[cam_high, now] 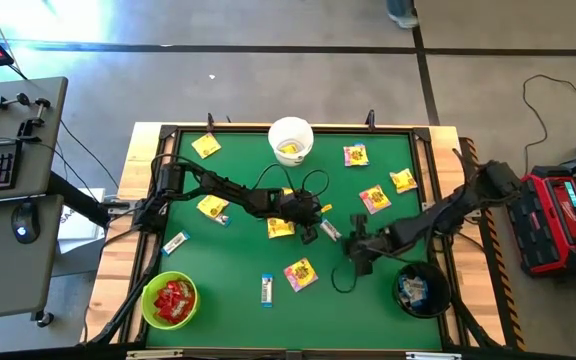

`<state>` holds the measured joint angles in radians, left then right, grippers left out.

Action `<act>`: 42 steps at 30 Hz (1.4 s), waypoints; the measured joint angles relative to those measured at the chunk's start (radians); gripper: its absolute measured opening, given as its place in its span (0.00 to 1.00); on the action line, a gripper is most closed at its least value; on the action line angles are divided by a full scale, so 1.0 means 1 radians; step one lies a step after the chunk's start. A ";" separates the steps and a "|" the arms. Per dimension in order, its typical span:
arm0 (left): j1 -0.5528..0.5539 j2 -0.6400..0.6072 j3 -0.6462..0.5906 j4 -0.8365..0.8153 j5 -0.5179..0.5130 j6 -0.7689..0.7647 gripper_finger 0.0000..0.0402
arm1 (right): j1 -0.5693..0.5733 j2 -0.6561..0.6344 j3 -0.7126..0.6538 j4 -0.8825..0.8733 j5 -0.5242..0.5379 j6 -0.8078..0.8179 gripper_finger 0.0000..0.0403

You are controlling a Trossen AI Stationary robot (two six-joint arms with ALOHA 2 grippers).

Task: Sort candy by brand, put in halloween buckets
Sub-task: Put the white candy into the black bucket

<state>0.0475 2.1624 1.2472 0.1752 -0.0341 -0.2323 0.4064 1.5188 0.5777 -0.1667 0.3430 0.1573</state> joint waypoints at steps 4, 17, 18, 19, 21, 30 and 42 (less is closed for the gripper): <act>-0.002 0.000 0.000 -0.012 -0.001 0.010 0.01 | 0.074 0.001 0.001 -0.033 0.077 -0.005 0.12; -0.003 -0.001 0.000 -0.018 0.005 0.026 0.01 | 0.101 0.002 0.057 -0.090 0.277 -0.238 0.45; -0.003 -0.001 0.000 -0.018 0.005 0.026 0.01 | 0.091 0.002 0.057 -0.090 0.278 -0.247 0.45; -0.003 -0.001 0.000 -0.018 0.005 0.026 0.01 | 0.082 0.002 0.057 -0.089 0.278 -0.255 0.45; -0.003 -0.001 0.000 -0.018 0.006 0.026 0.01 | 0.065 0.002 0.057 -0.085 0.274 -0.274 0.46; -0.003 -0.001 0.000 -0.018 0.008 0.026 0.01 | 0.050 0.002 0.058 -0.069 0.258 -0.292 0.46; -0.003 0.000 0.000 -0.019 0.008 0.026 0.01 | 0.051 0.002 0.058 -0.069 0.251 -0.252 0.46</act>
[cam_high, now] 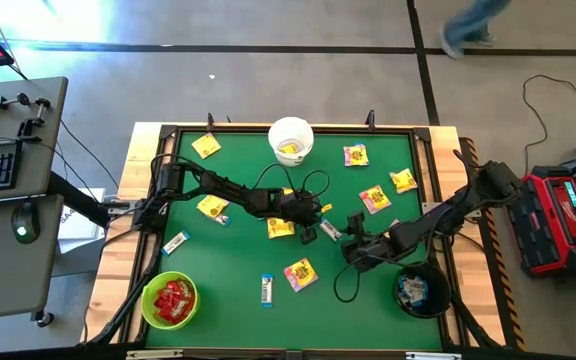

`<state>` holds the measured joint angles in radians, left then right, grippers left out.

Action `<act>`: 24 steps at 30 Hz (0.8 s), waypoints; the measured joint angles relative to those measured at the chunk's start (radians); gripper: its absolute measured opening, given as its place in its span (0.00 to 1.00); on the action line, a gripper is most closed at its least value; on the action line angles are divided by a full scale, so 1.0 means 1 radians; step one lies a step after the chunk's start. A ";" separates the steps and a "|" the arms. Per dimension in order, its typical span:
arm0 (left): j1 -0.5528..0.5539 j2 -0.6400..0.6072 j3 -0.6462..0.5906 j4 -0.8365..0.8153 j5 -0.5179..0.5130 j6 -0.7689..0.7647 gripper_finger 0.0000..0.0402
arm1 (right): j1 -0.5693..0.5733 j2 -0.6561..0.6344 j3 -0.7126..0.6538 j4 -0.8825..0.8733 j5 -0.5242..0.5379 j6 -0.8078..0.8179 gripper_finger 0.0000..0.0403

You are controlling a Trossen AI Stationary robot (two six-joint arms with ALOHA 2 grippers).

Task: Sort candy by brand, put in halloween buckets
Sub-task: Put the white candy into the black bucket

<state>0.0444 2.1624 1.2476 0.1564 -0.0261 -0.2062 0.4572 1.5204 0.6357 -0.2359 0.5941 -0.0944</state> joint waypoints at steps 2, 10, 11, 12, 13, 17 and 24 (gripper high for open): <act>0.000 0.000 0.000 0.000 0.000 0.000 0.01 | 0.000 0.000 0.000 0.000 0.000 0.000 0.46; 0.000 0.000 0.000 0.000 0.000 0.000 0.01 | 0.000 0.000 0.000 0.000 0.001 -0.016 0.46; 0.000 0.000 0.000 0.000 0.000 0.000 0.01 | 0.000 0.000 0.000 0.000 0.001 -0.021 0.46; 0.000 0.000 0.000 0.000 0.000 0.000 0.01 | 0.000 -0.001 0.000 0.000 -0.001 -0.030 0.46; 0.000 0.000 0.000 0.000 0.000 0.000 0.01 | 0.000 -0.001 0.000 0.000 -0.004 -0.035 0.46; 0.000 0.000 0.000 0.003 0.001 0.000 0.01 | -0.008 -0.001 0.000 0.000 -0.034 -0.037 0.46; 0.000 0.000 0.000 0.004 0.001 0.000 0.01 | -0.030 -0.001 0.000 0.000 -0.047 -0.043 0.52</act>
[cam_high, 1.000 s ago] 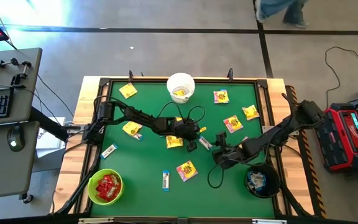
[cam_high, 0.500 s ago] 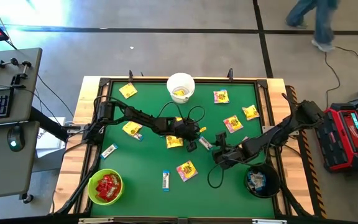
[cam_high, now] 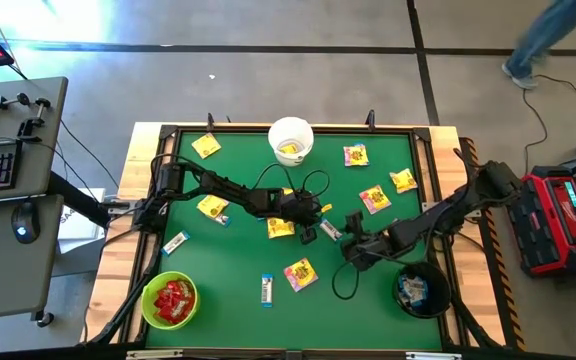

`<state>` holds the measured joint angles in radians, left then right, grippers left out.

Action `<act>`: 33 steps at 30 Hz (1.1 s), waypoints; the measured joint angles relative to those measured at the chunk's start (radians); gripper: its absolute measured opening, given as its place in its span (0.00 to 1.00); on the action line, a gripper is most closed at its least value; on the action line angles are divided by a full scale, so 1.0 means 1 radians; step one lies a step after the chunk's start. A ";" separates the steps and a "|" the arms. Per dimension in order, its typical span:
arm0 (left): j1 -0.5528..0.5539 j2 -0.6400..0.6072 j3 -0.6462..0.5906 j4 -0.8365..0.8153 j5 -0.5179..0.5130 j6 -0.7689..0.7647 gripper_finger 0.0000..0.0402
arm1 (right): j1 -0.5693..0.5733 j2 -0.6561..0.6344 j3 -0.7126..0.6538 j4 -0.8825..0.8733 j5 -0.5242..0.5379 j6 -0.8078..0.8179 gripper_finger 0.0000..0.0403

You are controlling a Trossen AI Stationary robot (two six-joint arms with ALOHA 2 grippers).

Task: Sort candy by brand, put in halloween buckets
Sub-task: Put the white candy into the black bucket

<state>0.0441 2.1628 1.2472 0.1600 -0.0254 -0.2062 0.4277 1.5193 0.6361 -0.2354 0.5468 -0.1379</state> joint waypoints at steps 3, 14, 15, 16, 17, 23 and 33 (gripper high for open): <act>0.000 0.000 0.000 0.000 0.000 0.000 0.01 | -0.011 0.000 0.000 0.006 -0.001 -0.016 0.55; 0.000 0.001 0.000 0.002 0.007 0.000 0.01 | -0.017 0.070 0.024 0.021 0.019 -0.124 0.56; 0.000 0.001 0.000 0.002 0.012 0.000 0.01 | -0.018 0.071 0.032 0.012 0.020 -0.121 0.56; 0.000 0.001 0.000 0.002 0.016 0.000 0.01 | -0.018 0.072 0.043 0.002 0.021 -0.114 0.56; 0.001 0.001 0.000 0.002 0.017 0.000 0.01 | -0.018 0.072 0.056 -0.015 0.021 -0.107 0.56; 0.000 0.001 0.000 0.002 0.017 0.000 0.01 | -0.018 0.071 0.096 -0.081 0.025 -0.098 0.56; 0.000 0.001 0.000 0.002 0.017 0.000 0.01 | -0.031 0.071 0.097 -0.083 0.018 -0.105 0.56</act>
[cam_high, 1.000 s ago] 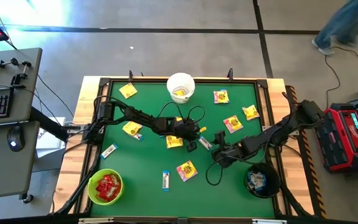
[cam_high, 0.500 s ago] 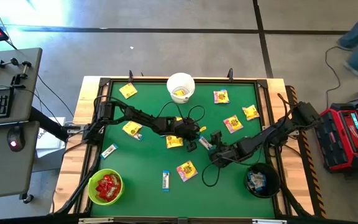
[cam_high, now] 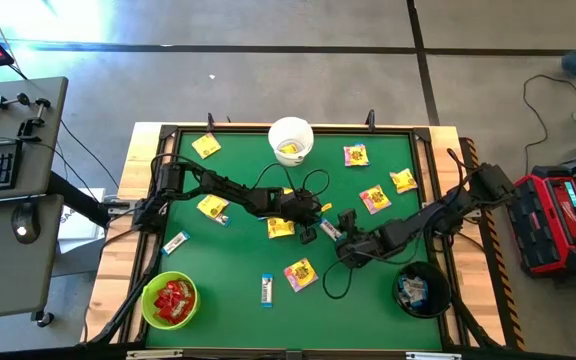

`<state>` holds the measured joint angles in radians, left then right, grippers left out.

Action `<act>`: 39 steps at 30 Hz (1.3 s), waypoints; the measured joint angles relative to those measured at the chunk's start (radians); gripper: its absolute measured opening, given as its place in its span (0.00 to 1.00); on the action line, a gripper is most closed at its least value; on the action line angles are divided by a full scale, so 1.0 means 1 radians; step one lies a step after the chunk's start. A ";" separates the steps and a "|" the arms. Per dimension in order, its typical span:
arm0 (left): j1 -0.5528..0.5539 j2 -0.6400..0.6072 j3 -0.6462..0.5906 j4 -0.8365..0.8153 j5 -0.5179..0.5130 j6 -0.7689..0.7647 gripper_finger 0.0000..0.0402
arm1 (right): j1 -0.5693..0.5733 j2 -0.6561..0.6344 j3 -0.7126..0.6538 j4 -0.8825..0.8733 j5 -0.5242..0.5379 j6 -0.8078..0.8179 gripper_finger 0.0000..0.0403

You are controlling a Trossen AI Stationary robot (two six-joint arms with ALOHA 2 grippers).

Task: Sort candy by brand, put in halloween buckets
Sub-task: Put the white candy into the black bucket

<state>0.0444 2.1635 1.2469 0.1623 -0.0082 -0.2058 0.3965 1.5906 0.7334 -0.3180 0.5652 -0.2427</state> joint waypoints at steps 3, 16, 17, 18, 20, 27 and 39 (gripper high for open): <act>0.000 0.000 0.000 0.000 0.000 0.000 0.01 | 0.000 0.000 0.000 0.000 -0.002 0.000 0.56; 0.000 0.000 0.000 0.000 0.000 0.000 0.01 | 0.000 0.000 -0.001 0.000 -0.016 0.007 0.56; 0.000 0.000 0.000 0.000 0.000 0.000 0.01 | 0.000 0.000 -0.001 0.000 -0.016 0.007 0.56; 0.000 0.000 0.000 0.000 0.000 0.000 0.01 | 0.000 0.000 -0.001 0.000 -0.016 0.007 0.56; 0.000 0.000 0.000 0.000 0.000 0.000 0.01 | 0.000 0.000 -0.001 0.000 -0.016 0.007 0.56; 0.000 0.000 0.000 0.000 0.001 0.001 0.01 | 0.000 0.000 -0.001 0.000 -0.016 -0.012 0.56; 0.000 0.000 0.000 0.000 0.004 0.001 0.01 | -0.050 0.000 -0.002 0.029 -0.016 -0.076 0.56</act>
<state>0.0444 2.1635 1.2469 0.1619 -0.0039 -0.2050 0.3465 1.5906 0.7319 -0.2892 0.5489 -0.3186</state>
